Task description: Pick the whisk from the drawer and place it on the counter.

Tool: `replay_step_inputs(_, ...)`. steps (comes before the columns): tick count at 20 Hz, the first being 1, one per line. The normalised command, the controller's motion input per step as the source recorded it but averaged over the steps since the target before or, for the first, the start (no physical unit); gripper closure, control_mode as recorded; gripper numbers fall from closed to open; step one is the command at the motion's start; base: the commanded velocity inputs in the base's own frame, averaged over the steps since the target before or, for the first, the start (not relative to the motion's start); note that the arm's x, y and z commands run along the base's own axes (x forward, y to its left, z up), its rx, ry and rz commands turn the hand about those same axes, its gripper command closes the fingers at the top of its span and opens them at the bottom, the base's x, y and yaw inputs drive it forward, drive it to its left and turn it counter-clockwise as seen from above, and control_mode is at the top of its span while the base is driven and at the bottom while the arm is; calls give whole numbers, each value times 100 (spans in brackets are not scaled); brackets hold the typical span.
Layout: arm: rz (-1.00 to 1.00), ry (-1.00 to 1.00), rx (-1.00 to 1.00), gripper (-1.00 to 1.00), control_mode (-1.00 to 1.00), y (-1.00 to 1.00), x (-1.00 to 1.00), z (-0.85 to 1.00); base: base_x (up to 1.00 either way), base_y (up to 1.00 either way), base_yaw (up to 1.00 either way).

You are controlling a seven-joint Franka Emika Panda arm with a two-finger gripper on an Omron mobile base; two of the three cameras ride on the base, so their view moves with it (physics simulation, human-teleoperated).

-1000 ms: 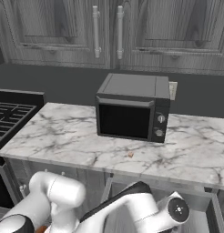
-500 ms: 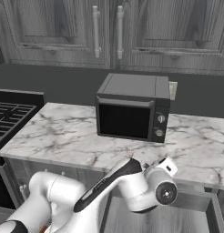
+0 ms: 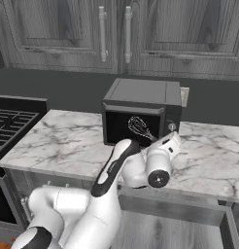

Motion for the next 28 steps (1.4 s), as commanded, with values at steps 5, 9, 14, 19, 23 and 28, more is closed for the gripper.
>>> replay_step_inputs(5,-12,37,0,100,-100,-92,100,-57,0,0,0)
replay_step_inputs(9,0,65,0,100,-100,-100,41,-100,0,0,0)
replay_step_inputs(14,2,54,0,100,-100,-96,15,-100,0,0,0)
replay_step_inputs(19,7,42,0,100,-100,-85,0,-100,0,0,0)
replay_step_inputs(23,8,17,0,-100,-100,-59,-12,-100,0,0,0)
replay_step_inputs(28,10,-7,6,-100,-100,-57,-99,-42,0,0,0)
